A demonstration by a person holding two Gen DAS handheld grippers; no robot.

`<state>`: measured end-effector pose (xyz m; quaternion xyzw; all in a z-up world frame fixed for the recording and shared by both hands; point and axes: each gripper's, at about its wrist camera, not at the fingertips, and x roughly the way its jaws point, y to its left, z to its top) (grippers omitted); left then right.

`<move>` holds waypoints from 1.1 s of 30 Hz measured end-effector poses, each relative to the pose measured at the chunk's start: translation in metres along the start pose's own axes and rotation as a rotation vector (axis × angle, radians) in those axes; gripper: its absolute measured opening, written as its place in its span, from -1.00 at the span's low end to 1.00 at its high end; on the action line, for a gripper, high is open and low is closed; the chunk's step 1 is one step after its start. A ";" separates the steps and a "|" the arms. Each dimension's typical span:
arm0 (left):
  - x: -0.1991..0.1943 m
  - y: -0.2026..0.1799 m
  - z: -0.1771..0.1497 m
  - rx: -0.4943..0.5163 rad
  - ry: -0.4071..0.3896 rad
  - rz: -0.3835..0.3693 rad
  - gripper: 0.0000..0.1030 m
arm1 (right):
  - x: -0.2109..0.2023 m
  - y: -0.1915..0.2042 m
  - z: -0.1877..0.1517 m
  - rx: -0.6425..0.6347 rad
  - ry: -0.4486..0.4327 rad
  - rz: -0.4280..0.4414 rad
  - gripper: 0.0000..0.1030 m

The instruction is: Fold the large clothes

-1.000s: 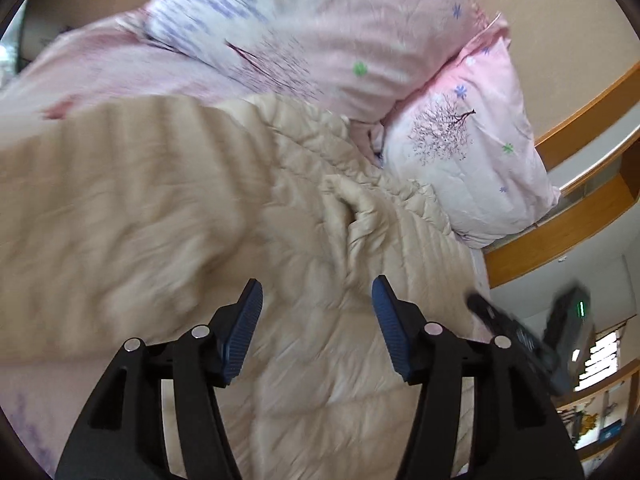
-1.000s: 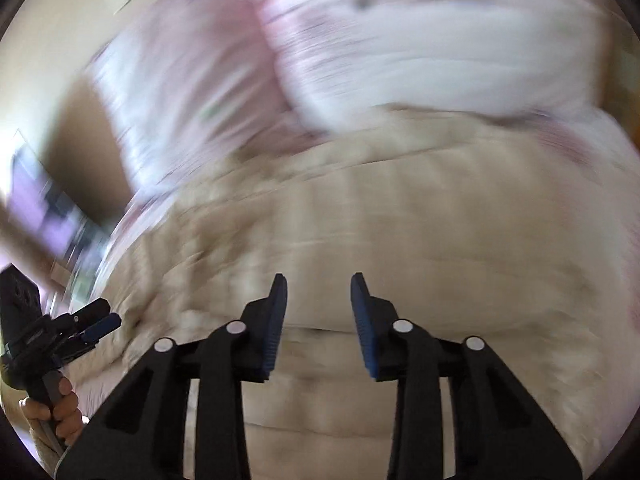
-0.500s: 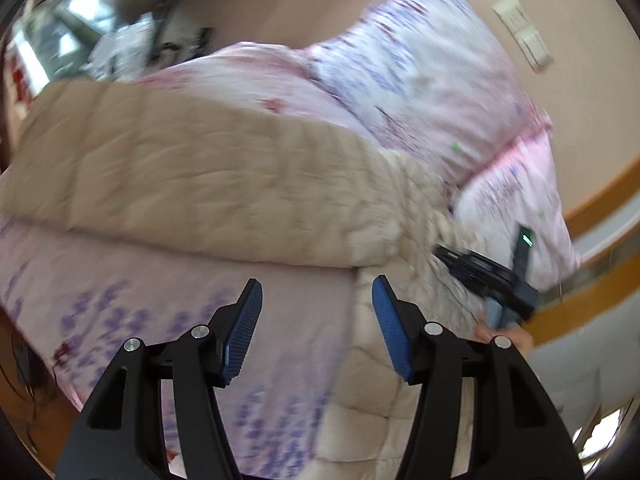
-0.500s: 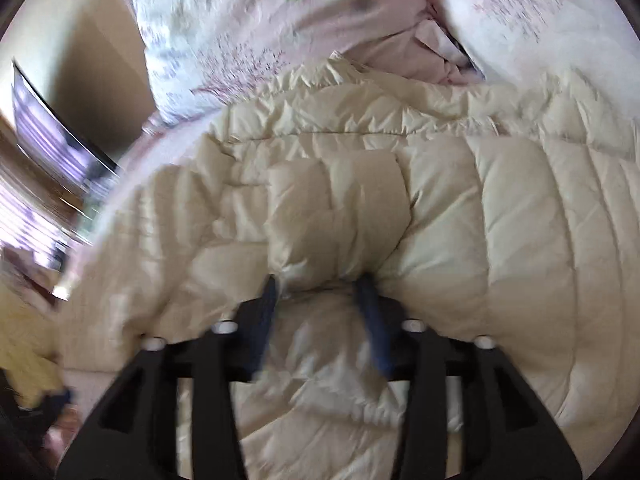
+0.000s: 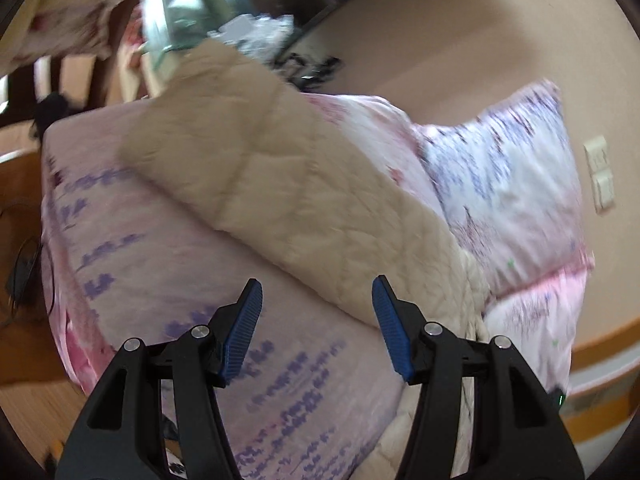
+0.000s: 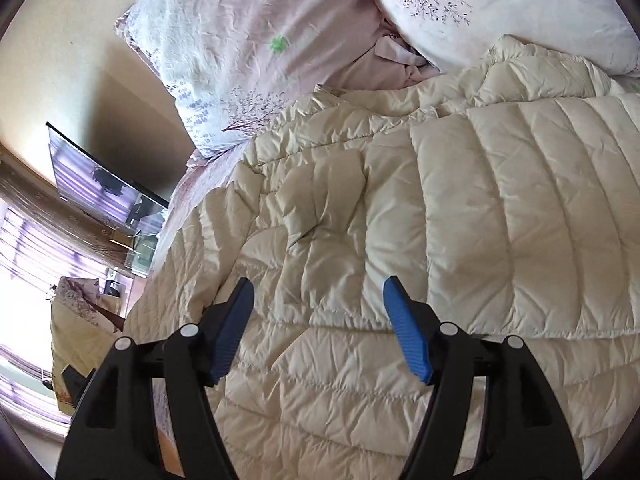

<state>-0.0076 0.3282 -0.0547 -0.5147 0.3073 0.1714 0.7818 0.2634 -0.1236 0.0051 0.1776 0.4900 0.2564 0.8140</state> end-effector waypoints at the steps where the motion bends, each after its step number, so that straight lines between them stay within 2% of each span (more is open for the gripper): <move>1: -0.001 0.006 0.002 -0.035 -0.018 0.018 0.10 | 0.000 0.001 -0.002 -0.001 0.001 0.006 0.31; 6: -0.005 0.022 0.014 -0.134 -0.057 0.001 0.09 | -0.001 0.007 -0.007 -0.022 0.012 0.030 0.31; 11: -0.001 0.039 0.029 -0.256 -0.091 -0.082 0.04 | 0.002 0.006 -0.010 -0.012 0.029 0.049 0.31; 14: 0.000 0.046 0.031 -0.296 -0.107 -0.091 -0.19 | 0.004 0.005 -0.012 -0.013 0.039 0.051 0.31; 16: 0.003 0.051 0.032 -0.320 -0.112 -0.090 -0.45 | 0.003 0.004 -0.014 -0.015 0.040 0.051 0.31; 21: 0.006 0.053 0.029 -0.360 -0.071 -0.118 -0.46 | -0.001 0.001 -0.014 -0.014 0.036 0.052 0.31; 29: 0.020 0.045 0.035 -0.365 -0.081 -0.143 -0.45 | -0.001 -0.005 -0.016 -0.001 0.036 0.047 0.31; 30: 0.022 0.045 0.036 -0.360 -0.090 -0.137 -0.56 | -0.001 -0.006 -0.016 0.000 0.037 0.044 0.31; 31: 0.022 0.044 0.037 -0.353 -0.104 -0.134 -0.88 | -0.001 -0.008 -0.016 0.003 0.038 0.043 0.31; 33: 0.023 0.042 0.039 -0.334 -0.118 -0.132 -0.92 | -0.002 -0.010 -0.016 0.008 0.035 0.041 0.31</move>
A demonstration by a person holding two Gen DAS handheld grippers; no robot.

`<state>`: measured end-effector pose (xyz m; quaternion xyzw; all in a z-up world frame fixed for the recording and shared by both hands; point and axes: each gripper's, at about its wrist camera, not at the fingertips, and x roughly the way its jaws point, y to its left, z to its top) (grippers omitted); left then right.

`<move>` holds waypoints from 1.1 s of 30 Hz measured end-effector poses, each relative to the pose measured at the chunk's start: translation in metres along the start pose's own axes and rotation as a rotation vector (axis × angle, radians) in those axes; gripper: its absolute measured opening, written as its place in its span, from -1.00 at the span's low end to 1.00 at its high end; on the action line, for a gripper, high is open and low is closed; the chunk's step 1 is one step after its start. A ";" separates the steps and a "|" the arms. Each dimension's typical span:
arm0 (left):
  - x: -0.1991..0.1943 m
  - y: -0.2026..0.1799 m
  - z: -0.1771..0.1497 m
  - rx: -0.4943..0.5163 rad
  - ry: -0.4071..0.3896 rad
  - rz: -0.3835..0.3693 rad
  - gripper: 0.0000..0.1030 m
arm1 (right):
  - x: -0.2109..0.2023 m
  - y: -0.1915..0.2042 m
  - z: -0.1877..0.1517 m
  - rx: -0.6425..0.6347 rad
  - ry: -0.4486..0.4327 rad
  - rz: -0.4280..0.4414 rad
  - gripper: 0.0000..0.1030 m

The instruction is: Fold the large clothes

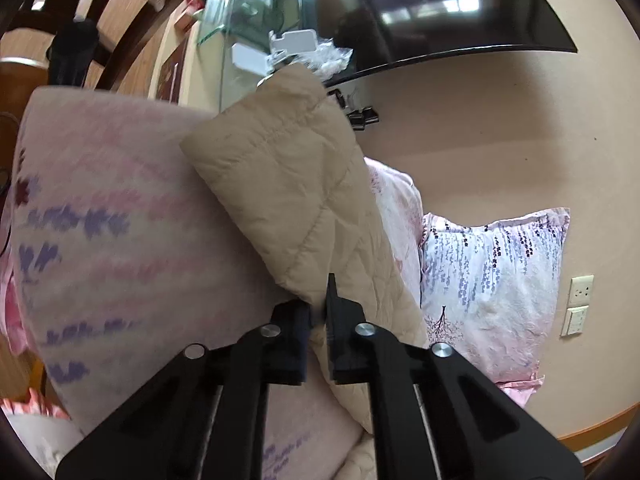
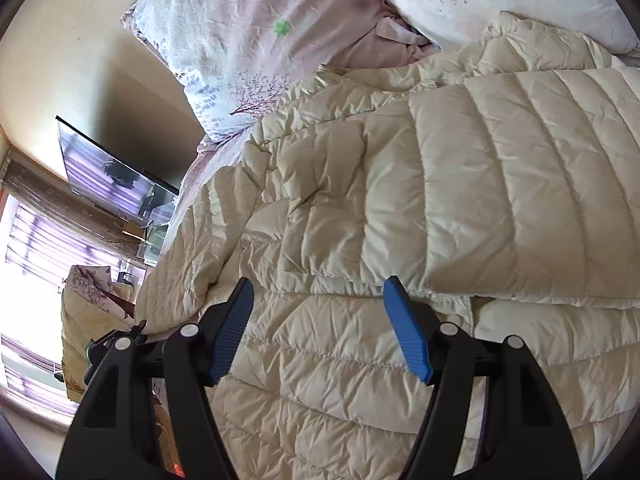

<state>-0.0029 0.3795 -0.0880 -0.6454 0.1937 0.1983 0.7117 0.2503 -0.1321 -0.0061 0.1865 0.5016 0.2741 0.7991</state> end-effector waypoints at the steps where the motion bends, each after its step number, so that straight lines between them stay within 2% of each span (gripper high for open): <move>1: -0.001 -0.005 0.000 0.028 -0.009 0.001 -0.94 | -0.002 -0.001 0.000 0.000 -0.004 -0.001 0.31; 3: -0.004 -0.016 0.001 0.070 -0.022 -0.004 -0.95 | -0.008 -0.002 0.001 -0.005 -0.020 -0.006 0.31; 8: -0.015 -0.075 0.000 0.253 -0.067 -0.027 -0.95 | -0.030 -0.007 0.004 -0.013 -0.073 -0.021 0.31; 12: -0.017 -0.134 -0.013 0.388 -0.068 -0.089 -0.95 | -0.050 -0.018 0.006 0.002 -0.110 -0.033 0.31; 14: -0.016 -0.168 -0.030 0.469 -0.050 -0.141 -0.95 | -0.062 -0.025 0.006 0.011 -0.132 -0.046 0.31; 17: -0.007 -0.213 -0.068 0.588 0.021 -0.224 -0.95 | -0.080 -0.040 0.005 0.035 -0.168 -0.056 0.31; 19: 0.004 -0.238 -0.103 0.661 0.096 -0.279 -0.95 | -0.092 -0.052 0.003 0.058 -0.195 -0.062 0.31; 23: 0.030 -0.264 -0.172 0.767 0.256 -0.349 -0.95 | -0.107 -0.071 -0.001 0.095 -0.229 -0.082 0.31; 28: 0.069 -0.272 -0.256 0.882 0.436 -0.353 -0.95 | -0.122 -0.094 -0.004 0.136 -0.272 -0.118 0.31; 33: 0.113 -0.255 -0.341 1.011 0.615 -0.269 -0.95 | -0.125 -0.114 -0.005 0.182 -0.291 -0.144 0.31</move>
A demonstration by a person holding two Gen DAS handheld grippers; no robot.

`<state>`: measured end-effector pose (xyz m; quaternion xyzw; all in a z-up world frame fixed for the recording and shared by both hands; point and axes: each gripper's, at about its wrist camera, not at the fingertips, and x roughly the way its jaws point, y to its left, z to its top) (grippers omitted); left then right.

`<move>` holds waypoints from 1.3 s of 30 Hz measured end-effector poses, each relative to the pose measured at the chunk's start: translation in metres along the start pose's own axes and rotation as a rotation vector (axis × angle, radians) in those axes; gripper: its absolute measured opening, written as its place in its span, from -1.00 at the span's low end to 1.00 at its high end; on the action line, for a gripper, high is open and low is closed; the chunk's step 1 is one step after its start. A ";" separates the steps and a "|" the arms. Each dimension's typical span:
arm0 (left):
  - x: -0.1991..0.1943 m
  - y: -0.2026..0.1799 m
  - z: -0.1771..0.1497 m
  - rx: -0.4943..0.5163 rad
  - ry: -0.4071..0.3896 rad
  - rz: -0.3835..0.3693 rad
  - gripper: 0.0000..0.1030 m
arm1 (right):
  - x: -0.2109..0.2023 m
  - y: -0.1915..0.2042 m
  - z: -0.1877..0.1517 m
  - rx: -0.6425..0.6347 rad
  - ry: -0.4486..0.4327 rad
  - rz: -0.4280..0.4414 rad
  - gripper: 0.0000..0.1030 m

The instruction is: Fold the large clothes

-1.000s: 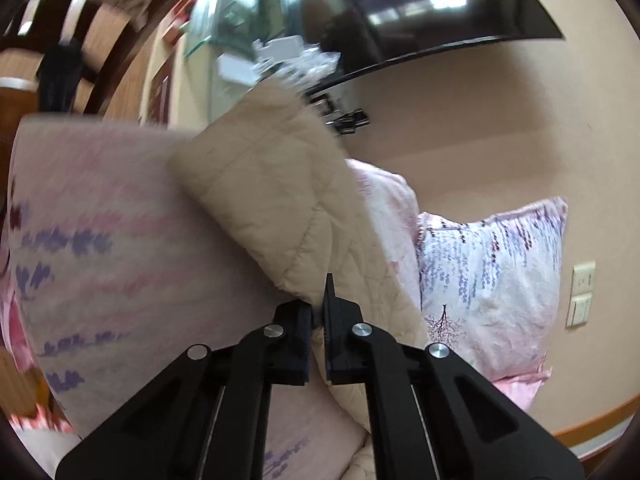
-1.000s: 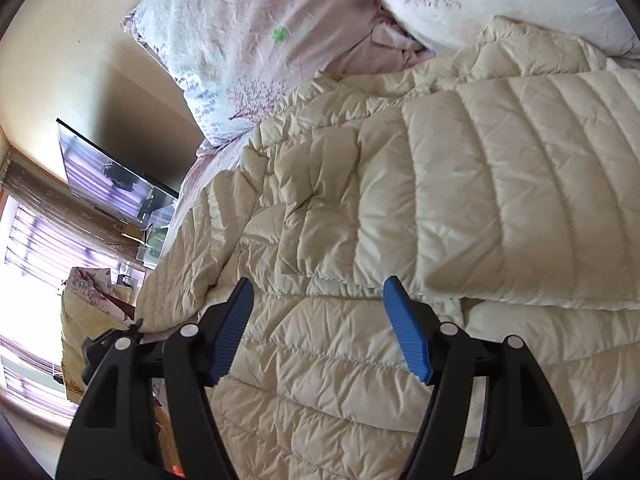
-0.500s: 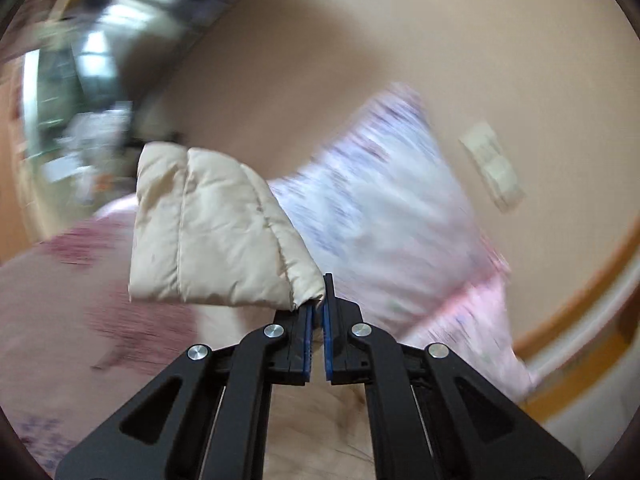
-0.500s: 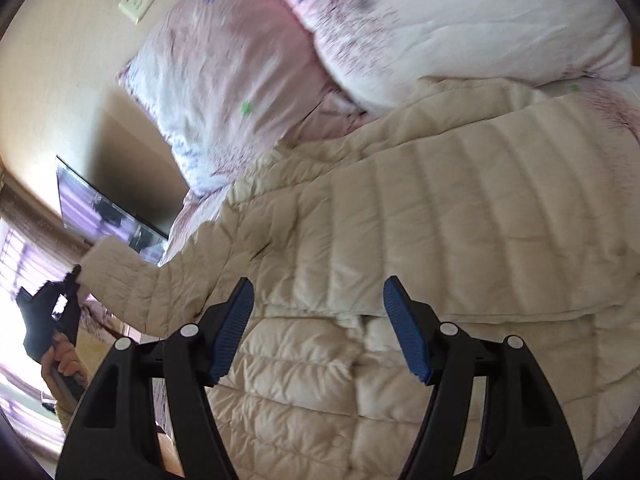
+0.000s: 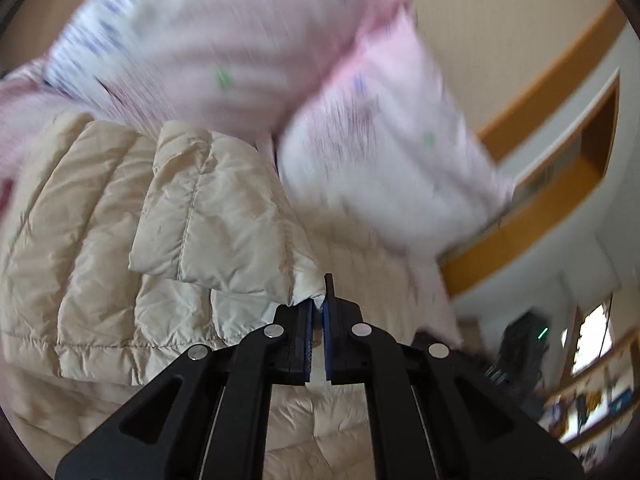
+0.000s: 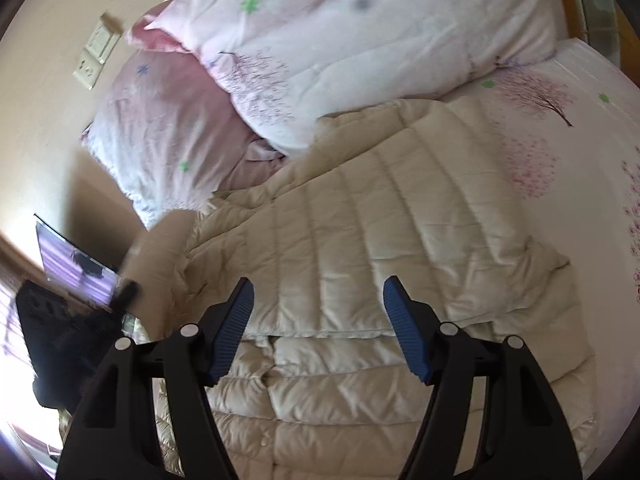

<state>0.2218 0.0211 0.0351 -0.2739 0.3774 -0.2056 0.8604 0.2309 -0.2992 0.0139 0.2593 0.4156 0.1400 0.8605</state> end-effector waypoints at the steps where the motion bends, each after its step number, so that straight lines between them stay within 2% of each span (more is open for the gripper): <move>1: 0.016 -0.005 -0.004 0.031 0.035 0.015 -0.95 | 0.000 -0.004 0.001 0.003 -0.003 -0.015 0.31; 5: 0.051 -0.031 -0.026 0.182 0.123 0.067 -0.90 | 0.001 -0.012 0.001 0.000 -0.008 -0.051 0.31; 6: 0.054 -0.034 -0.029 0.201 0.141 0.054 -0.70 | 0.000 -0.013 0.001 -0.005 -0.010 -0.055 0.31; 7: 0.055 -0.036 -0.030 0.210 0.153 0.042 -0.19 | 0.000 -0.013 0.001 -0.011 -0.013 -0.060 0.31; 9: 0.049 -0.038 -0.031 0.217 0.150 0.001 0.42 | -0.001 -0.009 0.000 -0.029 -0.018 -0.064 0.31; 10: 0.041 -0.041 -0.030 0.225 0.131 -0.023 0.51 | -0.002 -0.006 0.000 -0.050 -0.021 -0.064 0.31; 13: 0.014 -0.037 -0.026 0.199 0.121 -0.108 0.59 | -0.004 0.009 -0.002 -0.125 -0.027 -0.063 0.31; 15: -0.011 -0.021 -0.021 0.161 0.091 -0.126 0.60 | -0.004 0.023 -0.007 -0.187 -0.026 -0.039 0.31; 17: -0.032 -0.002 -0.015 0.133 0.051 -0.079 0.60 | -0.001 0.038 -0.013 -0.247 -0.002 0.005 0.31; 19: -0.050 0.028 -0.009 0.088 0.017 0.001 0.59 | 0.006 0.054 -0.021 -0.298 0.026 0.034 0.31; 21: -0.063 0.055 -0.007 0.041 0.004 0.093 0.59 | 0.013 0.076 -0.032 -0.392 0.025 0.009 0.31; 24: -0.070 0.083 -0.008 0.003 0.004 0.178 0.59 | 0.023 0.115 -0.056 -0.592 -0.004 -0.032 0.30; 29: -0.070 0.100 -0.009 -0.002 0.032 0.246 0.59 | 0.051 0.161 -0.088 -0.817 -0.010 -0.094 0.29; 32: -0.068 0.106 -0.009 -0.018 0.044 0.260 0.59 | 0.071 0.176 -0.099 -0.896 -0.036 -0.185 0.23; 33: -0.068 0.106 -0.008 -0.022 0.046 0.261 0.59 | 0.077 0.178 -0.100 -0.911 -0.050 -0.227 0.19; 34: -0.066 0.106 -0.007 -0.025 0.049 0.261 0.59 | 0.085 0.178 -0.098 -0.909 -0.054 -0.273 -0.15; 35: -0.065 0.106 -0.006 -0.025 0.050 0.262 0.59 | 0.089 0.176 -0.095 -0.886 -0.044 -0.284 -0.61; 36: -0.065 0.106 -0.007 -0.023 0.049 0.261 0.59 | 0.090 0.171 -0.087 -0.830 -0.034 -0.268 -0.82; 37: -0.065 0.105 -0.007 -0.017 0.047 0.260 0.59 | 0.084 0.161 -0.073 -0.727 -0.042 -0.219 -0.91; 39: -0.066 0.103 -0.007 -0.003 0.043 0.258 0.59 | 0.066 0.141 -0.054 -0.569 -0.095 -0.161 -0.92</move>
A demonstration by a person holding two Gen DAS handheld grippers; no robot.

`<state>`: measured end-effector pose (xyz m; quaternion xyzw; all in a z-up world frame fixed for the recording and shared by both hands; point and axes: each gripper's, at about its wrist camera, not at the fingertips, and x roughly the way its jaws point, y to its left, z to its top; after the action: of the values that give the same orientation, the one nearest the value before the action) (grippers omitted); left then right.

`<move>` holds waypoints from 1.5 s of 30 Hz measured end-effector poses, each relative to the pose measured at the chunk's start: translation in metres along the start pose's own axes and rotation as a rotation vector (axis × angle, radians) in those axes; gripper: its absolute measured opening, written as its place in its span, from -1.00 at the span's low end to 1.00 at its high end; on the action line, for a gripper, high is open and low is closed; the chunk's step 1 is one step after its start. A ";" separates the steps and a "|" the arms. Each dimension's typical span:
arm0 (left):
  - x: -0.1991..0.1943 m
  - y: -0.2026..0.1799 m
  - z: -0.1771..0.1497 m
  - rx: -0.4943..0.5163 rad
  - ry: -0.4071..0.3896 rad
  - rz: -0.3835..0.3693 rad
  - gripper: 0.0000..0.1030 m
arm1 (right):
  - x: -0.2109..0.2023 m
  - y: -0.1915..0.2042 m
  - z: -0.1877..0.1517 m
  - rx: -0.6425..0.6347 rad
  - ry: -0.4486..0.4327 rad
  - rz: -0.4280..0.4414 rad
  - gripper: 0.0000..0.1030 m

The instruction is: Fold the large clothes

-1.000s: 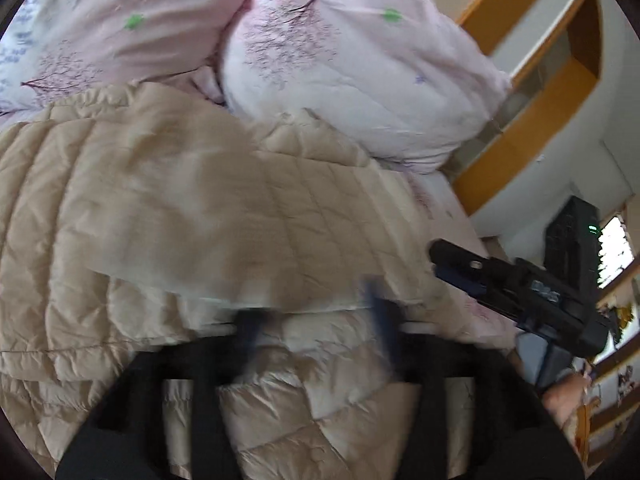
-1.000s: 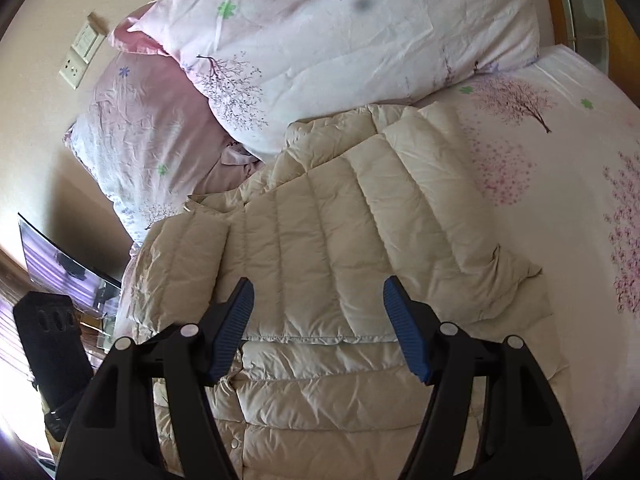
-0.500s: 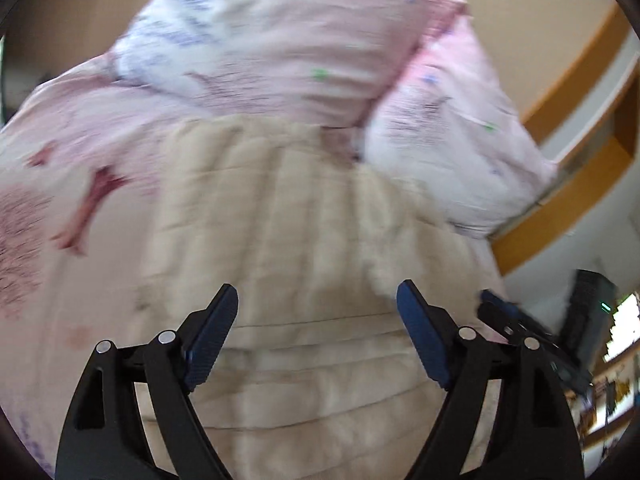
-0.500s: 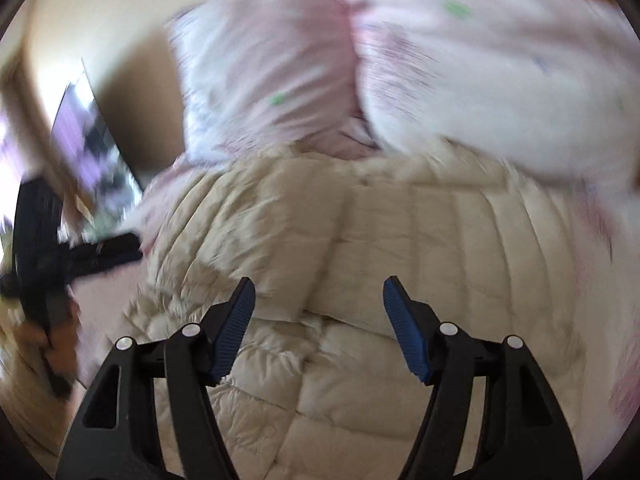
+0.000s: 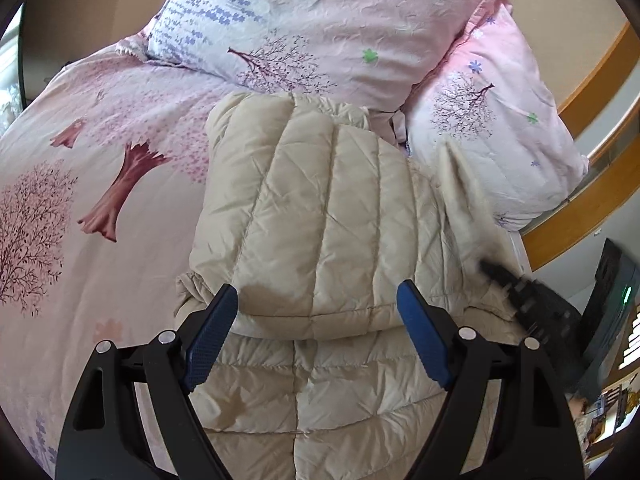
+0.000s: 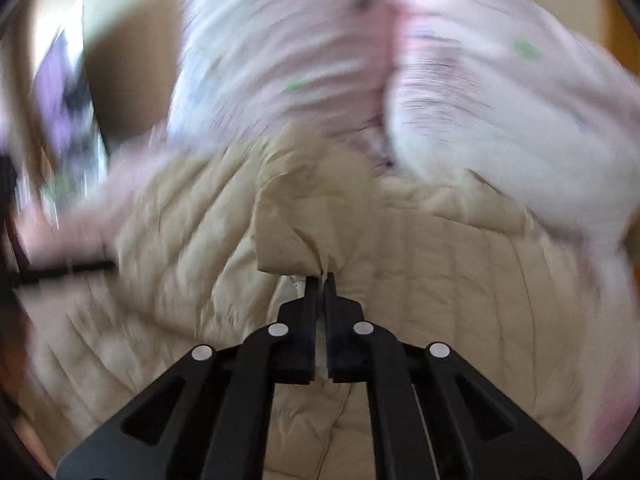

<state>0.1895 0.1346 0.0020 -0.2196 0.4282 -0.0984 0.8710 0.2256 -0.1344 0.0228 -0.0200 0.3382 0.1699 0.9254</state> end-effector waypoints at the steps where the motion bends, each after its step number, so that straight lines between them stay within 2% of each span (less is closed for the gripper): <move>1: -0.001 -0.001 -0.001 0.011 -0.004 -0.003 0.59 | -0.009 -0.023 0.002 0.117 -0.031 0.020 -0.92; 3: 0.000 -0.003 -0.002 0.023 -0.004 0.000 0.59 | -0.016 -0.060 -0.003 0.300 -0.043 0.061 -0.92; 4: 0.001 -0.003 -0.002 0.026 -0.001 0.000 0.59 | -0.016 -0.079 -0.010 0.388 -0.018 0.079 -0.91; 5: 0.003 -0.002 -0.002 0.027 0.002 -0.003 0.59 | -0.013 -0.090 -0.015 0.436 0.010 0.103 -0.79; 6: 0.004 -0.002 -0.003 0.026 0.008 -0.006 0.59 | -0.009 -0.101 -0.021 0.486 0.049 0.140 -0.75; 7: 0.005 -0.002 -0.004 0.026 0.011 -0.007 0.59 | -0.004 -0.115 -0.029 0.542 0.088 0.181 -0.59; 8: 0.006 -0.001 -0.005 0.026 0.013 -0.009 0.59 | -0.002 -0.124 -0.035 0.587 0.102 0.210 -0.24; 10: 0.007 -0.002 -0.006 0.028 0.016 -0.015 0.59 | 0.000 -0.142 -0.043 0.671 0.102 0.261 -0.04; 17: -0.003 -0.010 -0.007 0.072 -0.006 -0.016 0.59 | 0.018 -0.160 -0.052 0.778 0.155 0.313 -0.07; 18: -0.005 -0.011 -0.007 0.079 -0.012 -0.011 0.59 | 0.018 -0.162 -0.053 0.783 0.147 0.313 -0.10; 19: -0.006 -0.011 -0.007 0.082 -0.013 -0.008 0.61 | 0.018 -0.162 -0.051 0.778 0.135 0.311 -0.33; 20: -0.006 -0.011 -0.007 0.084 -0.015 -0.002 0.62 | 0.018 -0.160 -0.050 0.765 0.132 0.314 -0.71; 21: -0.007 -0.011 -0.006 0.086 -0.017 0.000 0.62 | 0.022 -0.159 -0.046 0.756 0.132 0.313 -0.84; 23: -0.008 -0.010 -0.006 0.088 -0.019 0.006 0.62 | 0.010 -0.155 -0.042 0.727 0.080 0.287 -0.88; 26: -0.009 -0.007 -0.006 0.087 -0.029 0.027 0.63 | -0.018 -0.148 -0.038 0.670 -0.015 0.226 -0.88; 28: -0.008 -0.005 -0.006 0.082 -0.025 0.032 0.63 | -0.024 -0.146 -0.043 0.663 -0.019 0.175 -0.88; 31: -0.005 -0.003 -0.007 0.085 -0.016 0.040 0.63 | -0.015 -0.145 -0.056 0.656 0.063 0.064 -0.88; 33: -0.005 -0.003 -0.008 0.088 -0.012 0.044 0.63 | -0.005 -0.143 -0.061 0.633 0.120 0.030 -0.82; 34: -0.005 -0.003 -0.008 0.088 -0.011 0.045 0.63 | -0.003 -0.142 -0.060 0.610 0.147 0.008 -0.64; 35: -0.006 -0.002 -0.008 0.090 -0.012 0.049 0.63 | -0.005 -0.142 -0.059 0.603 0.143 -0.009 -0.52; 37: -0.011 -0.001 -0.009 0.097 -0.023 0.070 0.78 | -0.022 -0.144 -0.054 0.588 0.076 -0.042 -0.46; 38: -0.014 0.001 -0.010 0.100 -0.034 0.085 0.82 | -0.035 -0.145 -0.049 0.570 0.015 -0.055 -0.45; 40: -0.019 0.005 -0.009 0.104 -0.056 0.107 0.83 | -0.050 -0.145 -0.043 0.548 -0.052 -0.040 -0.45; 41: -0.021 0.007 -0.009 0.103 -0.058 0.118 0.83 | -0.052 -0.145 -0.041 0.535 -0.056 -0.019 -0.45; 45: -0.021 0.014 -0.012 0.100 -0.041 0.145 0.83 | -0.041 -0.135 -0.034 0.462 0.013 0.075 -0.45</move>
<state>0.1674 0.1510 0.0038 -0.1461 0.4196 -0.0519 0.8944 0.2195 -0.2791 0.0125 0.2040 0.3746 0.1223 0.8962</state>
